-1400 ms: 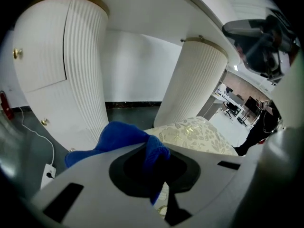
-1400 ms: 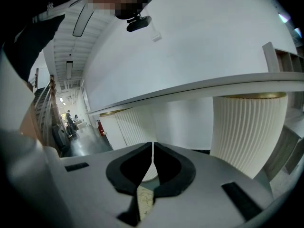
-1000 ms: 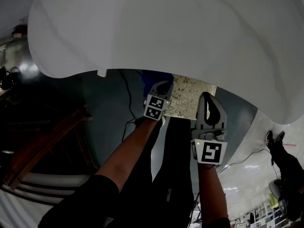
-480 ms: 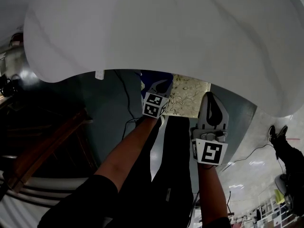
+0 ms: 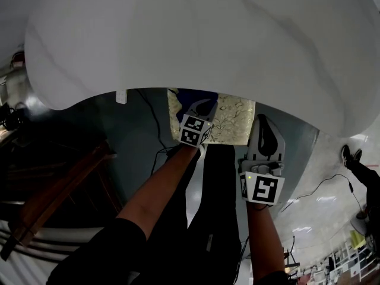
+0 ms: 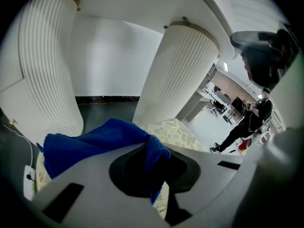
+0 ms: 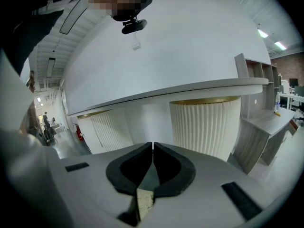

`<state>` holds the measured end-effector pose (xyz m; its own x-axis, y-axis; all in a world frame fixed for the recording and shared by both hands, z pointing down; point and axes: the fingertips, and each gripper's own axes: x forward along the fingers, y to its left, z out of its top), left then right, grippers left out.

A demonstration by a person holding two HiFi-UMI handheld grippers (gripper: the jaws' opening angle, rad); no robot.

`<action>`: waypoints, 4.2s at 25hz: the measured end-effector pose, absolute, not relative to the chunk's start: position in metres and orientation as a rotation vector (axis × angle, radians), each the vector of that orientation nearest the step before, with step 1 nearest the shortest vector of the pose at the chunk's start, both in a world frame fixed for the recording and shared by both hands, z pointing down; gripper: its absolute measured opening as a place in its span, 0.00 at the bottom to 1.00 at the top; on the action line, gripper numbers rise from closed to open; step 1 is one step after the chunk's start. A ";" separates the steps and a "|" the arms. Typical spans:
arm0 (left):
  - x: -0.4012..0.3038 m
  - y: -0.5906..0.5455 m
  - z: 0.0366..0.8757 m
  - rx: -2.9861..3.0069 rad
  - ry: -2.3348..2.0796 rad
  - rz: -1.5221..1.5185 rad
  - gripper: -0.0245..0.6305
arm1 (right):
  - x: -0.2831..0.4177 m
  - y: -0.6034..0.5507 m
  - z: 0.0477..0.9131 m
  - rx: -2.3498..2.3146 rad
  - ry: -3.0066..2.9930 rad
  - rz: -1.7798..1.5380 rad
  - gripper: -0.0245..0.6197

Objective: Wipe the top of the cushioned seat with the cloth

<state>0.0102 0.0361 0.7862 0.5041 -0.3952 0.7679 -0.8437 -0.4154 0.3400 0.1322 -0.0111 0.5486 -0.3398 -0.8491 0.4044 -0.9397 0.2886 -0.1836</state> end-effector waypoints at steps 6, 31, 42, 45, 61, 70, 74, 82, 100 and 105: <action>0.046 0.031 0.784 2.024 -0.970 0.787 0.09 | 0.162 -0.016 0.552 1.678 -2.301 0.626 0.10; 0.092 0.036 0.787 2.122 -0.854 0.844 0.09 | 0.201 -0.004 0.572 1.771 -2.212 0.723 0.10; 0.124 0.041 0.789 2.173 -0.760 0.873 0.09 | 0.210 0.005 0.577 1.808 -2.207 0.738 0.10; 0.131 0.041 0.788 2.176 -0.735 0.877 0.09 | 0.215 0.007 0.579 1.824 -2.174 0.738 0.10; 0.147 0.043 0.778 2.224 -0.631 0.839 0.09 | 0.202 0.005 0.581 1.772 -2.182 0.705 0.10; 0.099 0.022 0.699 2.323 -0.804 0.635 0.09 | 0.165 -0.010 0.562 1.634 -2.243 0.615 0.10; 0.057 0.032 0.653 2.312 -0.880 0.570 0.09 | 0.137 -0.014 0.531 1.550 -2.307 0.517 0.10; -0.082 0.064 0.617 2.140 -1.128 0.532 0.09 | 0.028 -0.011 0.497 1.374 -2.416 0.471 0.10; -0.178 0.152 0.625 1.931 -1.345 0.507 0.09 | -0.086 0.037 0.471 1.162 -2.496 0.419 0.10; -0.176 0.161 0.659 1.878 -1.327 0.440 0.09 | -0.105 0.040 0.478 1.106 -2.527 0.388 0.10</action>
<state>-0.1765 0.1605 0.6590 0.3948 -0.6365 0.6625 -0.9063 -0.1516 0.3945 -0.1047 0.0404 0.4779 -0.6322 -0.6492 0.4230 -0.7462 0.6572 -0.1064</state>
